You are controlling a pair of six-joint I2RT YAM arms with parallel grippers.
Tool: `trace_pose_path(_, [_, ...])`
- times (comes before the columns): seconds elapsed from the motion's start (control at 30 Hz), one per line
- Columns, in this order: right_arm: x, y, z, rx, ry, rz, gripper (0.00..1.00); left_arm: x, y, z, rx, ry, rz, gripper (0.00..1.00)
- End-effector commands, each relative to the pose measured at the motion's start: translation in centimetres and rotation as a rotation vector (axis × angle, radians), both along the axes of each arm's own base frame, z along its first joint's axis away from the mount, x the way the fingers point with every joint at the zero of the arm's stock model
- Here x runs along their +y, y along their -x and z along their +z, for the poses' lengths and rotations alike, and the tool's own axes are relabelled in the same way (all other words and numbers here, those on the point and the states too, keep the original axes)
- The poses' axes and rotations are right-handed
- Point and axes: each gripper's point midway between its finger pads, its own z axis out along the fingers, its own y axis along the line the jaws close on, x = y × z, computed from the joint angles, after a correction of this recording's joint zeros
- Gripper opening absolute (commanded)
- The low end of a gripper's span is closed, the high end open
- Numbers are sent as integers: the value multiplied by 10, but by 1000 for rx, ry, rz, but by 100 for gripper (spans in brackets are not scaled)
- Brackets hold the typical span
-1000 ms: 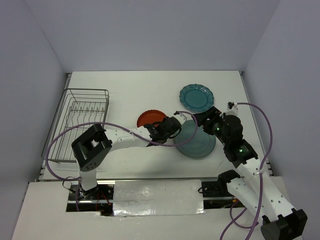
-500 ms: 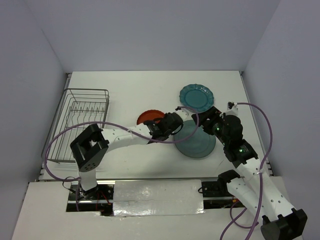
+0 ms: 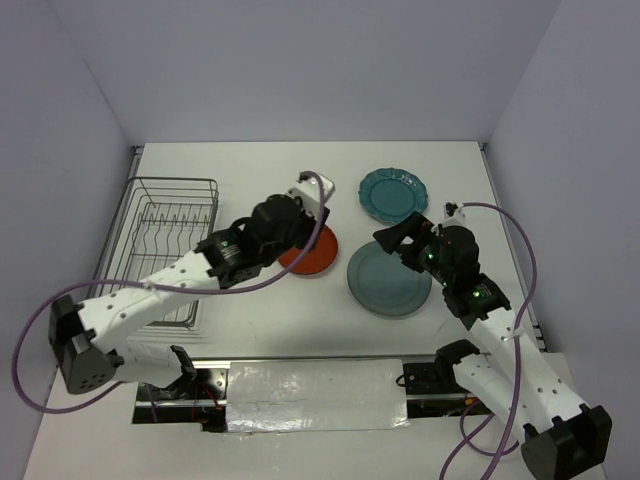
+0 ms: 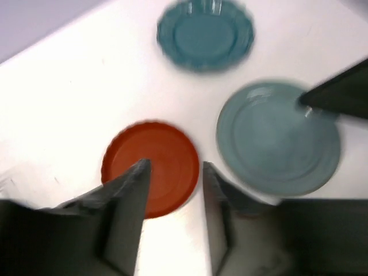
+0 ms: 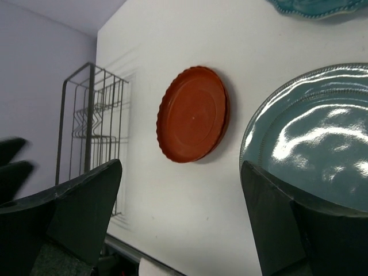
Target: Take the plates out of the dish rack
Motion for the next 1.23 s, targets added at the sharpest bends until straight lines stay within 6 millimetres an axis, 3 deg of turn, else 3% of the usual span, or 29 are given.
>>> trace_pose_path(0.0, [16, -1, 29, -67, -42, 86, 93, 10, 1, 46, -89, 81, 31, 57])
trace_pose_path(0.03, [18, -2, 28, -56, -42, 97, 95, 18, -3, 50, -117, 77, 69, 63])
trace_pose_path(0.07, [20, -2, 26, -46, -42, 107, 98, 22, -2, 46, -126, 75, 83, 82])
trace_pose_path(0.1, [25, -1, 26, -34, -48, 133, 99, 22, -3, 49, -133, 111, 99, 94])
trace_pose_path(0.13, [28, 0, 28, -33, -52, 151, 100, 19, 0, 43, -116, 128, 80, 99])
trace_pose_path(0.23, [35, 2, 33, -45, -62, 181, 100, 8, 11, 38, -99, 184, 9, 100])
trace_pose_path(0.5, [45, 17, 56, -143, -77, 204, 100, 52, 11, 27, -234, 239, 166, 99])
trace_pose_path(0.67, [49, 19, 55, -161, -83, 215, 100, 63, 20, 25, -274, 290, 161, 100])
trace_pose_path(0.8, [49, 19, 58, -172, -86, 214, 100, 71, 30, 37, -294, 339, 149, 99])
trace_pose_path(1.2, [46, 28, 71, -259, -121, 224, 100, 60, 34, 34, -286, 323, 113, 100])
